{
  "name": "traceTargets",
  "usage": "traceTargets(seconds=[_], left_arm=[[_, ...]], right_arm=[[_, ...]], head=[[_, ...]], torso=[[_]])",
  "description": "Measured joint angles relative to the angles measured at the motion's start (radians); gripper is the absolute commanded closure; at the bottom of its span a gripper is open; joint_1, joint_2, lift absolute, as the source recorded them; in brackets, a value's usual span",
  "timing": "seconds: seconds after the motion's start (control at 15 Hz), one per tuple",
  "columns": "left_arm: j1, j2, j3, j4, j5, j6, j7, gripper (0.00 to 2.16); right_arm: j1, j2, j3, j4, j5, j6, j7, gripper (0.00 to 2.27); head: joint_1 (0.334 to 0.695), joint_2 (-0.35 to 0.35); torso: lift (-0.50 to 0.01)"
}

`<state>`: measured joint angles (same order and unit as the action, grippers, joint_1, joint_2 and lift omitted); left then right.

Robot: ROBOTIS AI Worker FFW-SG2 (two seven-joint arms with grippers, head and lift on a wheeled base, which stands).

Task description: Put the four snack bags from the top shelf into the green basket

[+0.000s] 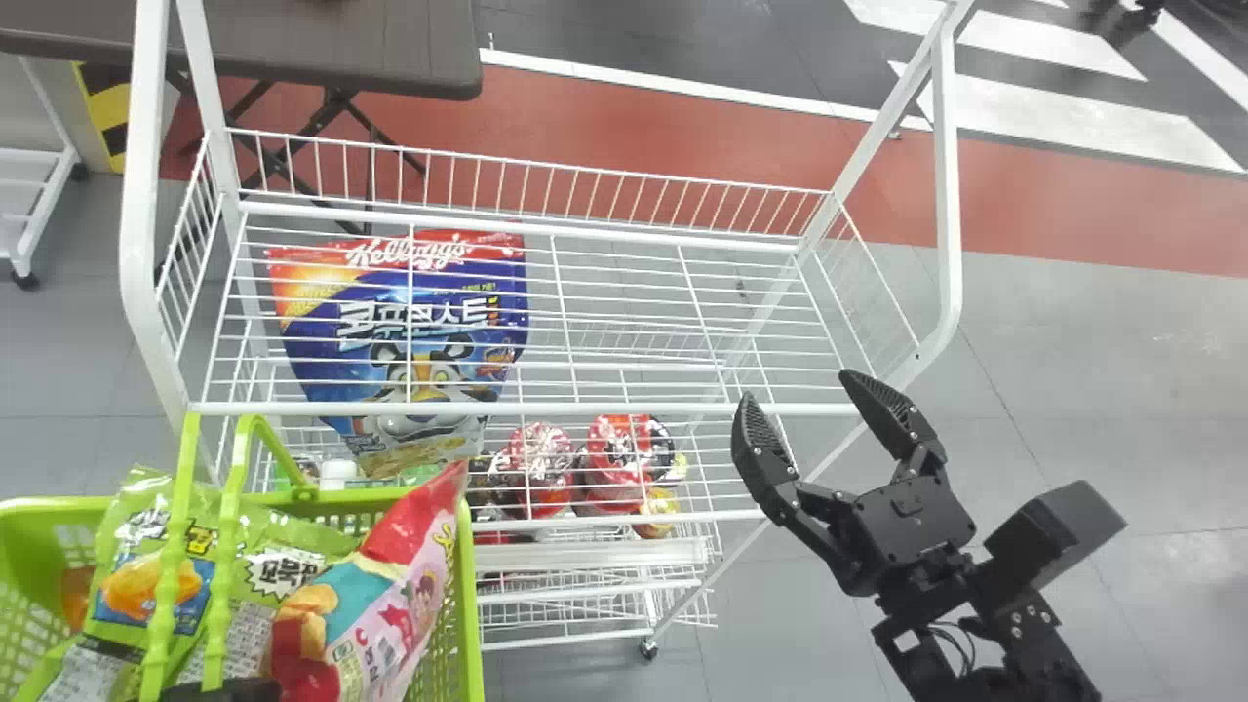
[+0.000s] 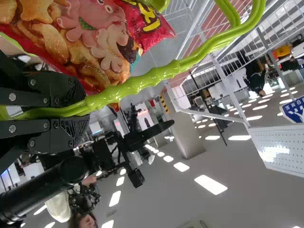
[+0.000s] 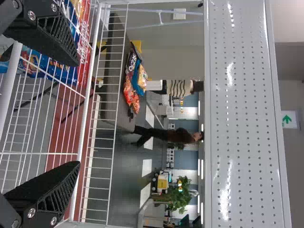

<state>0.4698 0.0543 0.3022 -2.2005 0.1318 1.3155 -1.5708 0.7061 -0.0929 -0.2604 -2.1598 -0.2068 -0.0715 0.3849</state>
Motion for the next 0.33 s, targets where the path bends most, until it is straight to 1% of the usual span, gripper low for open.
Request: traceTargets(seconds=[0.33], left_arm=[[-0.004,0.002,0.000,0.005,0.002,0.000,0.000,2.15]], right_arm=[[-0.002,0.001,0.003,0.000,0.004,0.005,-0.001,0.07]], head=[[0.695,-0.303]], torso=[[0.000]])
